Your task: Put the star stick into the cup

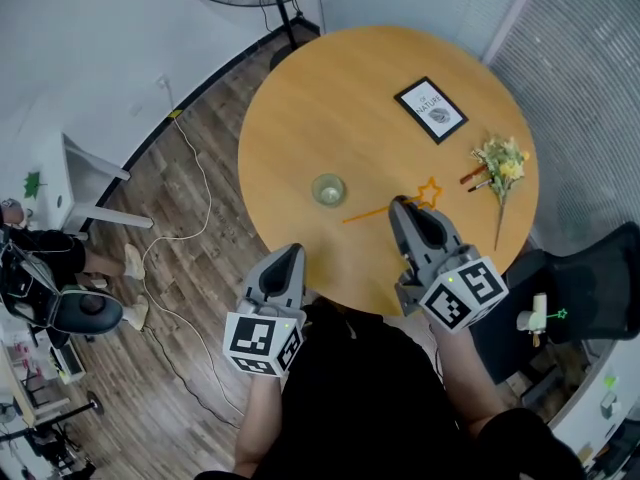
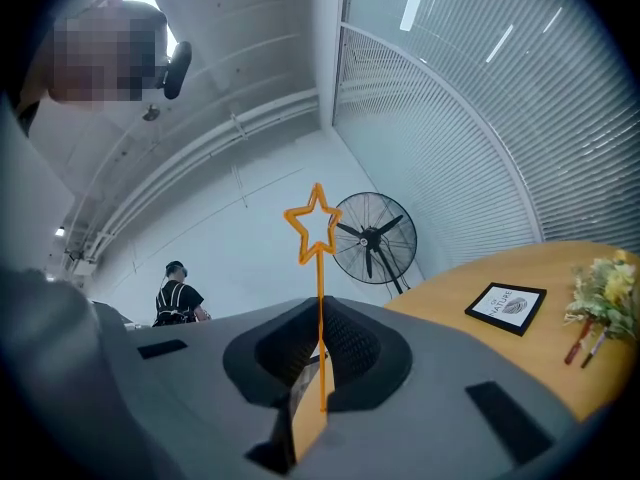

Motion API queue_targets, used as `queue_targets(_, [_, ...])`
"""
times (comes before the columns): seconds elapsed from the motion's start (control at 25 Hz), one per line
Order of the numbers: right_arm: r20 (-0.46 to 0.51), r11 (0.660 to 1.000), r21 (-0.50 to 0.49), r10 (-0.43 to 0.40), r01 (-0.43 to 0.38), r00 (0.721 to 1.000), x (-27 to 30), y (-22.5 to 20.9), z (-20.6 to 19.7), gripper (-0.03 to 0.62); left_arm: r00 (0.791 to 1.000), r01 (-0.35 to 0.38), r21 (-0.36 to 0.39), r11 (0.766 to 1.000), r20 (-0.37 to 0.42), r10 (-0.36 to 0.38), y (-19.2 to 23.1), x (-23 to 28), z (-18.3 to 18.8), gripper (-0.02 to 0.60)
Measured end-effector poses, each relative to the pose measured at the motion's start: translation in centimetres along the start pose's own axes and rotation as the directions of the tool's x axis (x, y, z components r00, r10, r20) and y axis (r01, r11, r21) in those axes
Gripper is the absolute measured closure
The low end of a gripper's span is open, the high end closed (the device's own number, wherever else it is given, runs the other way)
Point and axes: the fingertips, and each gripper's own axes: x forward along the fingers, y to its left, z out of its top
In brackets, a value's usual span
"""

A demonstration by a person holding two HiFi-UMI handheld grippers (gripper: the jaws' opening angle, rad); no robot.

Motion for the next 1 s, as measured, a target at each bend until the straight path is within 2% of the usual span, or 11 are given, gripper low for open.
queue_targets(0.24, [-0.039, 1.000, 0.013, 0.006, -0.005, 0.999, 1.9, -0.7, -0.9, 0.572, 1.000, -0.007, -0.039, 0.999, -0.020, 0.006, 0.9, 0.7, -0.8, 0.583])
queue_targets(0.52, [-0.049, 0.999, 0.036, -0.024, 0.026, 0.999, 4.2, -1.3, -1.8, 0.572, 0.998, 0.020, -0.047, 0.999, -0.054, -0.022, 2.8, 2.3, -1.1, 0.583])
queue_targets(1.0, [-0.042, 0.987, 0.056, -0.150, 0.153, 0.988, 7.9, -3.8, -3.4, 0.572, 0.985, 0.134, -0.030, 0.991, -0.109, -0.136, 6.1, 6.8, -0.4, 0.583])
